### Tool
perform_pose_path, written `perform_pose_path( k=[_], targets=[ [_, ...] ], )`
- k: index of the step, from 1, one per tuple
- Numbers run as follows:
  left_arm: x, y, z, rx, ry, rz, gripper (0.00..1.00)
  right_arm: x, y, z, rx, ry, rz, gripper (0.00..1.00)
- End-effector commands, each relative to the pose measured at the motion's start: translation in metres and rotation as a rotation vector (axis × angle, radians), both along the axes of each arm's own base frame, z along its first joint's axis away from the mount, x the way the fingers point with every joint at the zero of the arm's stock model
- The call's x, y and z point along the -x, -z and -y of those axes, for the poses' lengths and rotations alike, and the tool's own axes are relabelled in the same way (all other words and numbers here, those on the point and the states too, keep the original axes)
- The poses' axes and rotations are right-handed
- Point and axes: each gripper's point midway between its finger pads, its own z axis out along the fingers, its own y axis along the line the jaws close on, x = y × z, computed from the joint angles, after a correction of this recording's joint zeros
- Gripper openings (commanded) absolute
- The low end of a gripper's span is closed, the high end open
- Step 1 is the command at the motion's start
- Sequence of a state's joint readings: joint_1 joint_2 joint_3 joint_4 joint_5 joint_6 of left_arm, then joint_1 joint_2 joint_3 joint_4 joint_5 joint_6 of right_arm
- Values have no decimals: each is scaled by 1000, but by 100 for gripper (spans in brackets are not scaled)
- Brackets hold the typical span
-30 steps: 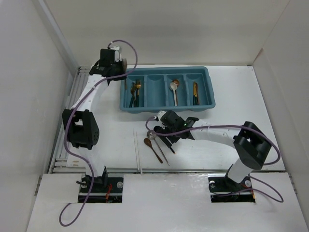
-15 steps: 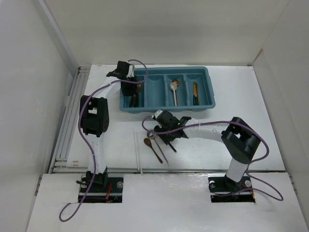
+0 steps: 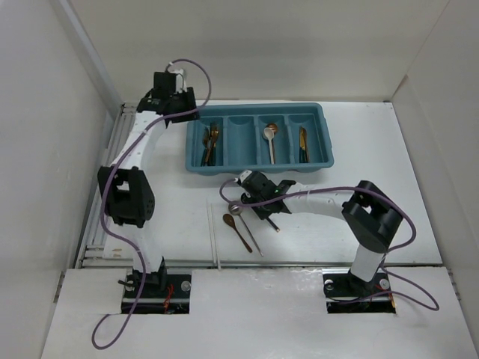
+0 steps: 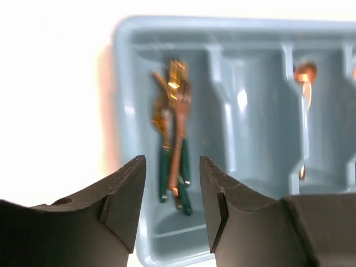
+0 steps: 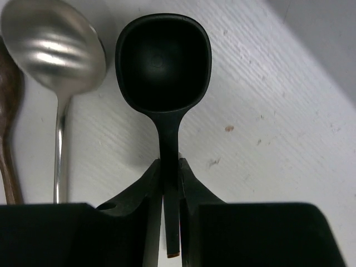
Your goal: Sort the eating utensils into containers
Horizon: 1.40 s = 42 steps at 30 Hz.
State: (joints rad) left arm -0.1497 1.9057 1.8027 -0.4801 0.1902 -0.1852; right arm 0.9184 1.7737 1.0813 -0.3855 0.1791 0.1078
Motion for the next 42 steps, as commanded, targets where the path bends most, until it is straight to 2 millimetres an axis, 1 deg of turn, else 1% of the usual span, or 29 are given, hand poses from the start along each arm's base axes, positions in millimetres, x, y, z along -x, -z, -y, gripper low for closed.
perform_pose_path(
  k=[1, 4, 5, 6, 8, 9, 10, 11, 13, 14, 16, 17, 18, 19, 21, 22, 25, 26, 27, 28, 29, 30, 32, 33, 35, 37, 39, 41, 42],
  targets=[
    [1, -54, -34, -7, -70, 120, 41, 11, -27, 1, -6, -44, 25, 0],
    [12, -42, -54, -13, -108, 88, 41, 25, -61, -5, -45, -152, 52, 0],
    [15, -47, -64, -13, -128, 101, 41, 25, -91, -7, -97, -190, 100, 0],
    [19, -39, -70, -15, -140, 88, 41, 26, -109, -9, -135, -196, 120, 0],
    [23, -40, -79, -8, -166, 94, 41, 14, -183, -15, -259, -169, 262, 0],
    [25, -31, -84, -9, -175, 79, 41, 8, -211, -16, -300, -158, 326, 0],
    [28, -33, -90, -10, -189, 82, 41, -8, -238, -9, -336, -103, 396, 0],
    [27, -30, -93, -18, -200, 83, 41, -23, -285, -13, -441, -72, 491, 0],
    [33, -31, -95, -26, -209, 85, 41, -47, -325, -3, -512, 2, 594, 0],
    [33, -31, -95, -33, -204, 87, 41, -69, -354, 4, -573, 74, 672, 0],
    [37, -30, -95, -33, -204, 90, 41, -99, -360, 10, -590, 176, 718, 0],
    [38, -30, -93, -25, -194, 89, 41, -119, -377, 26, -592, 246, 770, 0],
    [39, -32, -93, -24, -194, 97, 41, -131, -378, 28, -591, 272, 772, 0],
    [41, -38, -93, -23, -194, 110, 41, -152, -358, 25, -543, 301, 753, 0],
    [47, -31, -93, -24, -194, 101, 42, -183, -355, 38, -520, 341, 753, 0],
    [50, -36, -93, -30, -189, 120, 42, -201, -328, 34, -477, 343, 706, 0],
    [55, -26, -93, -31, -189, 109, 45, -233, -295, 45, -427, 357, 636, 0],
    [60, -22, -93, -41, -181, 102, 45, -245, -264, 44, -382, 367, 590, 0],
    [61, -24, -92, -41, -168, 114, 45, -250, -249, 43, -370, 357, 555, 0],
    [62, -24, -90, -33, -157, 114, 46, -253, -233, 48, -338, 368, 522, 5],
    [63, -19, -90, -44, -149, 106, 46, -256, -211, 42, -322, 363, 476, 17],
    [66, -19, -87, -33, -134, 104, 46, -256, -200, 42, -310, 370, 451, 24],
    [72, -9, -83, -20, -117, 73, 43, -253, -180, 39, -294, 355, 405, 39],
    [83, 9, -82, -12, -126, 9, 41, -253, -180, 39, -300, 361, 402, 50],
    [96, 21, -71, -13, -71, -46, 38, -248, -168, 40, -284, 356, 371, 59],
    [123, 48, -51, -47, 13, -154, 37, -244, -180, 44, -292, 361, 392, 64],
    [140, 60, -39, -67, 94, -193, 37, -237, -181, 52, -274, 378, 399, 66],
    [162, 73, -24, -96, 172, -247, 37, -222, -201, 53, -292, 381, 429, 66],
    [169, 78, -21, -113, 193, -266, 37, -209, -192, 49, -264, 372, 419, 66]
  ],
)
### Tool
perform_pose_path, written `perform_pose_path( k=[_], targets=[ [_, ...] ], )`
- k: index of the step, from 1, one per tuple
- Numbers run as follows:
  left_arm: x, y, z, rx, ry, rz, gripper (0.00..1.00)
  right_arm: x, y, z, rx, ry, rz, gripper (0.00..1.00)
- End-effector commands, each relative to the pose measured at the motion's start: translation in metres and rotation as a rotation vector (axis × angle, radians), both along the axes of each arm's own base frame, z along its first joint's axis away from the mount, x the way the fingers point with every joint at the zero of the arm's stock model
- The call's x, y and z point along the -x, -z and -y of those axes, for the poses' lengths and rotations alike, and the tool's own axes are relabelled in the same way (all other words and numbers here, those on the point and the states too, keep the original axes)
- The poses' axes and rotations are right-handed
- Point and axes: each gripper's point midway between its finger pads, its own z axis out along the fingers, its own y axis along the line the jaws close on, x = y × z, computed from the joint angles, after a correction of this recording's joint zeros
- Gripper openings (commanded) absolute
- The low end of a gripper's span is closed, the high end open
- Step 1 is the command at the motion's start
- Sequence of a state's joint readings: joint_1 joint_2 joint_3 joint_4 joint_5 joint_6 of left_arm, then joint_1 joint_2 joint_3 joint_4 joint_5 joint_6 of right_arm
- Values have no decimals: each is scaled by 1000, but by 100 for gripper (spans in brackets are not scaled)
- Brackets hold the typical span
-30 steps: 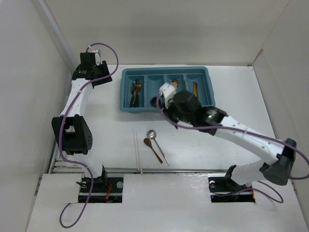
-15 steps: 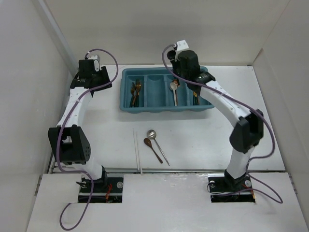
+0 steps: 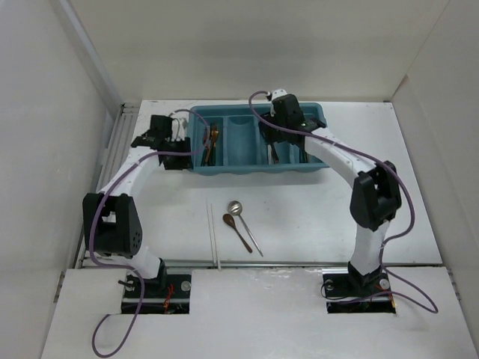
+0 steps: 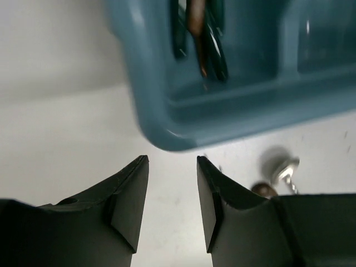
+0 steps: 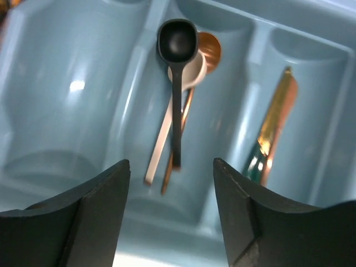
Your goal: Sort the eating utensils into containers
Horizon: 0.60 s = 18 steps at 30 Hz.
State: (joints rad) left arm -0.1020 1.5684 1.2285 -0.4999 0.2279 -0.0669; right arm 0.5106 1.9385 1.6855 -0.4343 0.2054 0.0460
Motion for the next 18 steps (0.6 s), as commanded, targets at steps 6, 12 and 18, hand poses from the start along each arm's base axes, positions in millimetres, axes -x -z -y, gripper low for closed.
perform_pose_path(
  k=[6, 12, 18],
  targets=[
    [85, 36, 50, -20, 262, -144, 37, 104, -31, -27, -61, -19, 27, 67],
    [102, 38, 83, -47, 359, -148, 38, 211, 51, -53, -27, -117, -190, 70],
    [110, 60, 85, -48, 200, -261, 40, 263, 70, -56, -32, -93, -251, 70]
  ],
)
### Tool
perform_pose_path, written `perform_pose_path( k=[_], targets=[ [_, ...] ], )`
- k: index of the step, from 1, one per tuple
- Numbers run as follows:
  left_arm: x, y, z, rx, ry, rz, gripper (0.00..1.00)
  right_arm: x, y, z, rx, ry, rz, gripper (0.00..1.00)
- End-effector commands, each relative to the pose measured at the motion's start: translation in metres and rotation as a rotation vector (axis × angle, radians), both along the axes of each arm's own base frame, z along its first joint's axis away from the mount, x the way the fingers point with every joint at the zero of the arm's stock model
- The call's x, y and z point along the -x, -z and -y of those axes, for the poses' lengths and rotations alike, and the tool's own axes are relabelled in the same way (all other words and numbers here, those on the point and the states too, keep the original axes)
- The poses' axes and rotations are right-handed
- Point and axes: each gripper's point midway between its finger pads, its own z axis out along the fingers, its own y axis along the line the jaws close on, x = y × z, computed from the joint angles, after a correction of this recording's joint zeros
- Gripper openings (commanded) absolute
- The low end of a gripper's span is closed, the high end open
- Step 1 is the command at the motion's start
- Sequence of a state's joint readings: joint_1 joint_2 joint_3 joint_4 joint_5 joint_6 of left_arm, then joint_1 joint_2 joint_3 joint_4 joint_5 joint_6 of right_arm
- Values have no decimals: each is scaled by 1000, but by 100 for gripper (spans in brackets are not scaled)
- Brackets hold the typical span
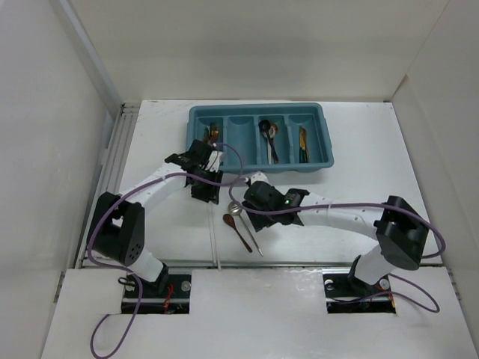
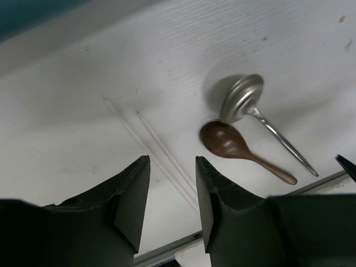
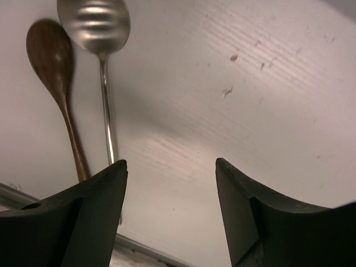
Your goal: Sort the eating utensils into containers
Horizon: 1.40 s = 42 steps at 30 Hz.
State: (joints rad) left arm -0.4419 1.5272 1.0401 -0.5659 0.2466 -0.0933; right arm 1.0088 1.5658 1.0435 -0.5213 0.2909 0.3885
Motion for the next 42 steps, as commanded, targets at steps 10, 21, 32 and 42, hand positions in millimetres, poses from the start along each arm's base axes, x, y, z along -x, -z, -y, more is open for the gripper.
perform_pose_path(
  k=[10, 21, 32, 42],
  targets=[
    [56, 38, -37, -178, -306, -259, 26, 26, -25, 7, -159, 170, 22, 70],
    [66, 49, -23, -173, -260, -261, 26, 33, -27, 27, -131, 196, 40, 70],
    [78, 61, -19, -169, -252, -296, 26, 34, -25, 35, -111, 213, 45, 70],
    [90, 95, -35, -301, -270, -394, 6, 33, -36, 59, -58, 252, 88, 71]
  ],
)
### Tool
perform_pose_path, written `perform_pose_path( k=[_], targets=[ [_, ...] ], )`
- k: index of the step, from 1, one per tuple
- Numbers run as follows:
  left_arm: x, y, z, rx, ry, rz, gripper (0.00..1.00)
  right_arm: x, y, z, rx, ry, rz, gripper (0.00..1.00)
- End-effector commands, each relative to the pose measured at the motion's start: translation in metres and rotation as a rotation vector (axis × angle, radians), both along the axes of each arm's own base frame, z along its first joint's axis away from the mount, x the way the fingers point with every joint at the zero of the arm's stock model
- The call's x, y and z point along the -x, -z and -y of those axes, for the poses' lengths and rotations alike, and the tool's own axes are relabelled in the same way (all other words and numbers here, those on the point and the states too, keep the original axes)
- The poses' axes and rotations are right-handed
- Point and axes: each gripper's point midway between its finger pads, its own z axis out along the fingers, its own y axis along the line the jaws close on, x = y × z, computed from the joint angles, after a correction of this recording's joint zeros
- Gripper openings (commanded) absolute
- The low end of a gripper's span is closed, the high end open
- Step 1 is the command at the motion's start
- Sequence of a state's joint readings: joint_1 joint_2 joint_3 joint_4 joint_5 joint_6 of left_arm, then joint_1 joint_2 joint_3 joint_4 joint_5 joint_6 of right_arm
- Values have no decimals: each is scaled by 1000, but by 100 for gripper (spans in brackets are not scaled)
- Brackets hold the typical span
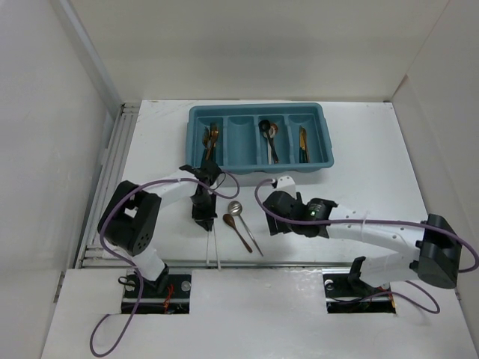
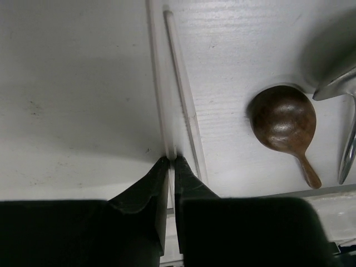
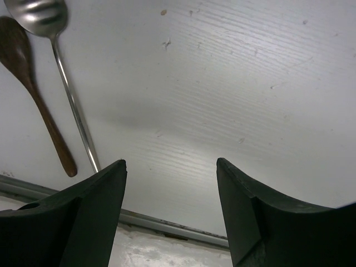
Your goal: Sort the eating utensils into containers
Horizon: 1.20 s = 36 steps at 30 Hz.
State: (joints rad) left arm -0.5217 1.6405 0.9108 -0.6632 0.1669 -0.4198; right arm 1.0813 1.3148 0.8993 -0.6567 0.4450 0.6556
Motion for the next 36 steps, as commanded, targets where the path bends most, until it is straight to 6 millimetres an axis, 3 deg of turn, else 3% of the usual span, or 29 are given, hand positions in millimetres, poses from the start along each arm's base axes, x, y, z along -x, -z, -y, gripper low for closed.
perform_pose_path(
  k=[1, 6, 8, 12, 15, 24, 28, 31, 32, 33, 35, 36],
  targets=[
    [17, 37, -20, -117, -2, -87, 1, -2, -20, 13, -9, 46, 56, 71],
    [17, 40, -19, -120, -11, -92, 0, -1, -34, 25, -29, 80, 86, 72],
    [9, 32, -15, -99, -13, -55, 0, -1, -36, 28, -42, 93, 96, 72],
    [-6, -6, 6, 13, 40, 28, 0, -2, -40, 29, -51, 98, 109, 72],
    [-2, -32, 14, 63, 91, 74, 0, -6, -40, 27, -28, 83, 121, 72],
    [5, -59, 22, 143, 89, 135, 0, -18, -55, 11, -6, 36, 153, 72],
    [4, -80, 43, 256, 125, 155, 0, -19, -58, 13, -5, 35, 166, 72],
    [-35, -131, 79, 342, 190, 303, 0, -21, -62, 12, -9, 41, 177, 72],
    [-51, -138, 91, 340, 210, 338, 0, -21, -62, 12, -9, 41, 177, 73],
    [-81, -179, 108, 380, 207, 455, 0, -23, -63, 14, -3, 49, 188, 73],
    [-110, -204, 118, 371, 230, 555, 0, -30, -76, 14, -10, 74, 230, 74],
    [-140, -224, 125, 384, 202, 620, 0, -33, -80, 14, -8, 74, 246, 76]
  ],
)
